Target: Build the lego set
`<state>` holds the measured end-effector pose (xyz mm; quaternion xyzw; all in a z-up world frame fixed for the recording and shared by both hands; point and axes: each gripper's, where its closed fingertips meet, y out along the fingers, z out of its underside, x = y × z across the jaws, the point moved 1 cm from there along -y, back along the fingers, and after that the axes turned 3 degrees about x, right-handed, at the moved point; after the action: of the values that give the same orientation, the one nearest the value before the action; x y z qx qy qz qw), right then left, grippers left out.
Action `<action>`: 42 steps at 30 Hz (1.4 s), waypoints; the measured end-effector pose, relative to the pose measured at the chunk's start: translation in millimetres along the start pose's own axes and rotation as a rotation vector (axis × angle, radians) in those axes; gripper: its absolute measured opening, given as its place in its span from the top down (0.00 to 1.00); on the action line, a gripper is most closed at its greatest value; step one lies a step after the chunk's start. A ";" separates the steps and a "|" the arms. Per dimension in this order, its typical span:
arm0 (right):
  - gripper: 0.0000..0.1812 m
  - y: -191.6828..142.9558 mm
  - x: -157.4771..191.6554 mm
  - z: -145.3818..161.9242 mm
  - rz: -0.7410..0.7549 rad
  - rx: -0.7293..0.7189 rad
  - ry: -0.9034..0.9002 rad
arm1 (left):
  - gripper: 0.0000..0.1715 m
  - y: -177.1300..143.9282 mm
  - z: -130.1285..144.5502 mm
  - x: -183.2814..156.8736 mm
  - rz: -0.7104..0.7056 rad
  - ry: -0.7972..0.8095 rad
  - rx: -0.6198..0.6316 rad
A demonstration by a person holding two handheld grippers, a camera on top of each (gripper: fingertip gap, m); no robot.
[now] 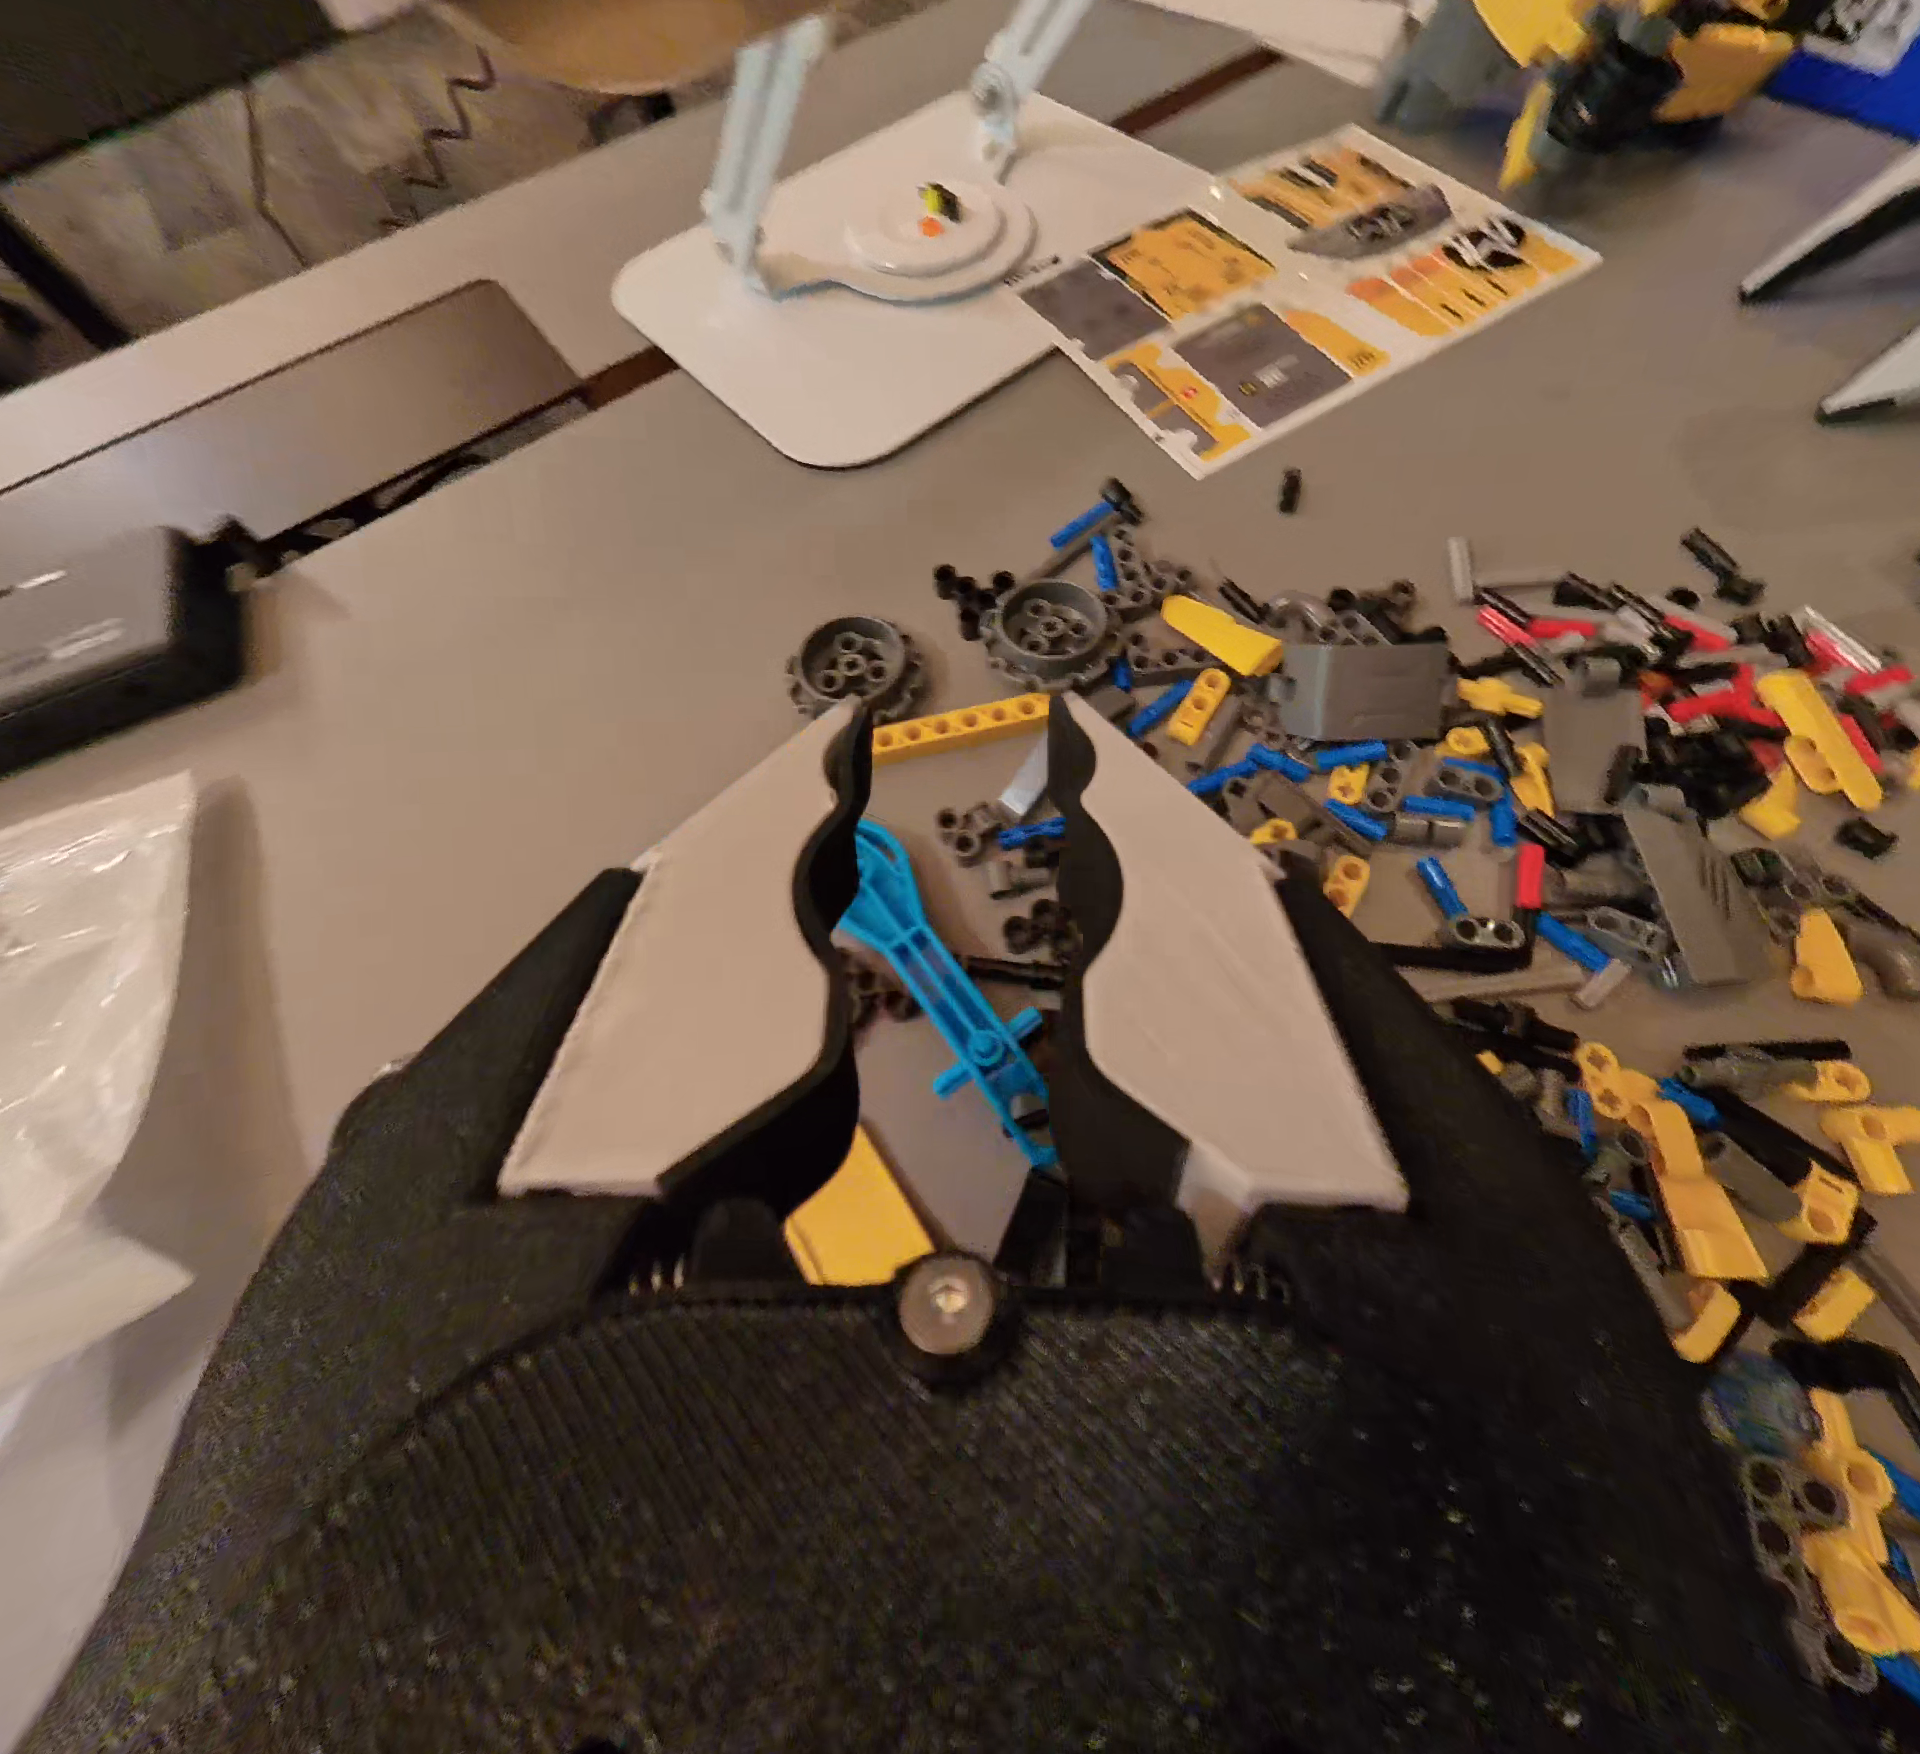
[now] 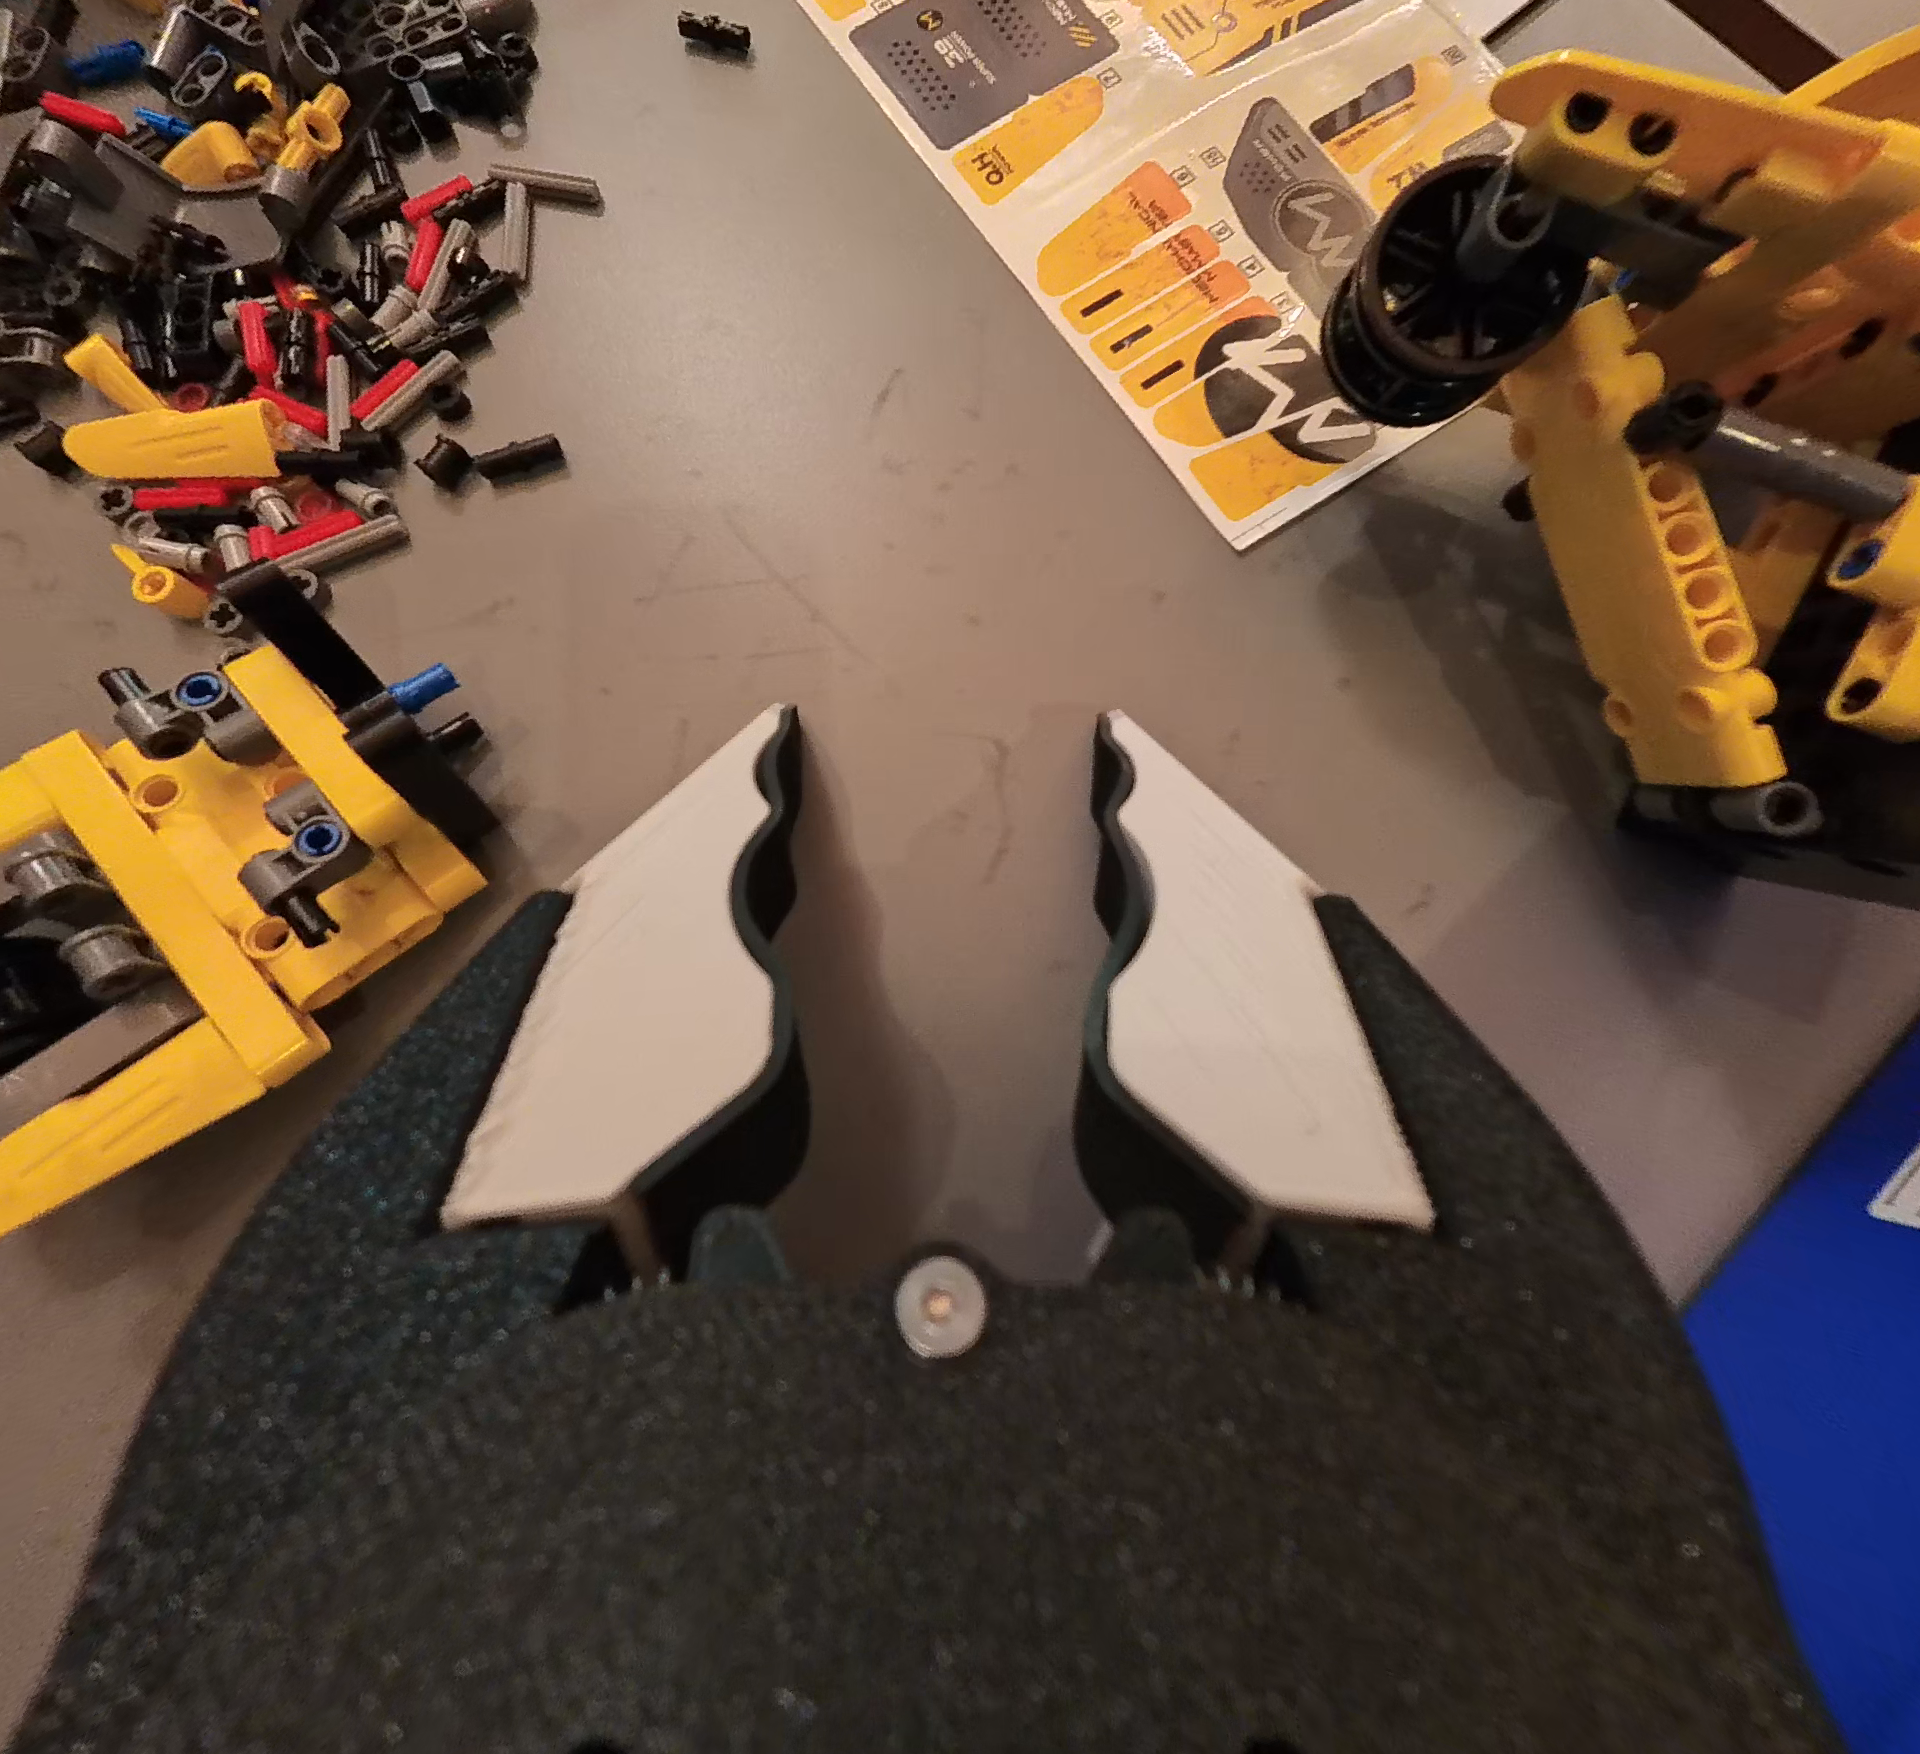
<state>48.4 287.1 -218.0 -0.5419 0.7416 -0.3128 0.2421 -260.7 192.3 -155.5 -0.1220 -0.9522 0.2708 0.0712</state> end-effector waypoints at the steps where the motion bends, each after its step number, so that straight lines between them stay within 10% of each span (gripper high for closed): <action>1: 0.69 0.0 0.1 0.0 0.000 0.000 0.000 | 0.82 -2.6 -1.7 4.2 -0.010 -0.014 -0.014; 13: 0.69 0.0 0.2 0.0 0.001 0.000 -0.001 | 1.00 -8.3 -1.6 5.4 0.050 -0.054 -0.029; 42: 0.69 0.1 0.3 0.0 0.000 0.000 -0.001 | 0.86 3.9 5.7 -21.8 0.104 0.021 0.044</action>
<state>48.3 286.8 -218.1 -0.5418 0.7415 -0.3127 0.2424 -240.2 186.8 -163.8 -0.1727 -0.9375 0.2939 0.0697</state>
